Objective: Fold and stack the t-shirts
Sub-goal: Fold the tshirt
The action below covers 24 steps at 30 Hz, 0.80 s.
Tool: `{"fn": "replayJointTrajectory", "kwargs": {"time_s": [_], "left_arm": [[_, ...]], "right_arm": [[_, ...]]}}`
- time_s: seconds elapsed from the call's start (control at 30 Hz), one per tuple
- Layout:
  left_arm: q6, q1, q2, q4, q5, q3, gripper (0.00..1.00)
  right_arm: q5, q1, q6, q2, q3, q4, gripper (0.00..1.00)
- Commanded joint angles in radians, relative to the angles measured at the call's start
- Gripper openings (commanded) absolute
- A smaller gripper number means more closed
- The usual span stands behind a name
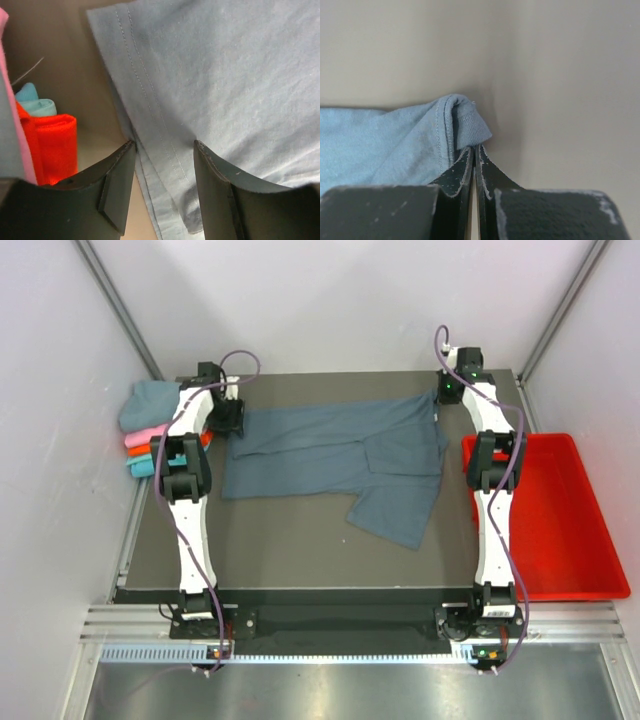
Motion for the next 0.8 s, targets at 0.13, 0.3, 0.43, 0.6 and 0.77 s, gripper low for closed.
{"fn": "replayJointTrajectory", "kwargs": {"time_s": [0.13,0.3,0.43,0.6,0.77], "left_arm": [[-0.035,0.002,0.056,0.034,0.008,0.033,0.49],[-0.044,0.004,0.097,0.057,-0.035,0.068,0.09],[-0.058,0.004,0.124,0.076,-0.058,0.095,0.00],[-0.080,0.007,0.153,0.123,-0.101,0.155,0.00],[-0.087,0.006,0.188,0.168,-0.113,0.198,0.00]], "right_arm": [[0.018,0.048,-0.017,-0.067,-0.044,-0.049,0.00],[0.039,0.050,-0.022,-0.066,-0.041,-0.043,0.00],[0.051,0.050,-0.029,-0.052,-0.028,-0.032,0.00],[0.091,0.050,-0.026,-0.029,0.003,-0.012,0.00],[0.104,0.045,-0.028,-0.006,0.037,0.016,0.00]]}}
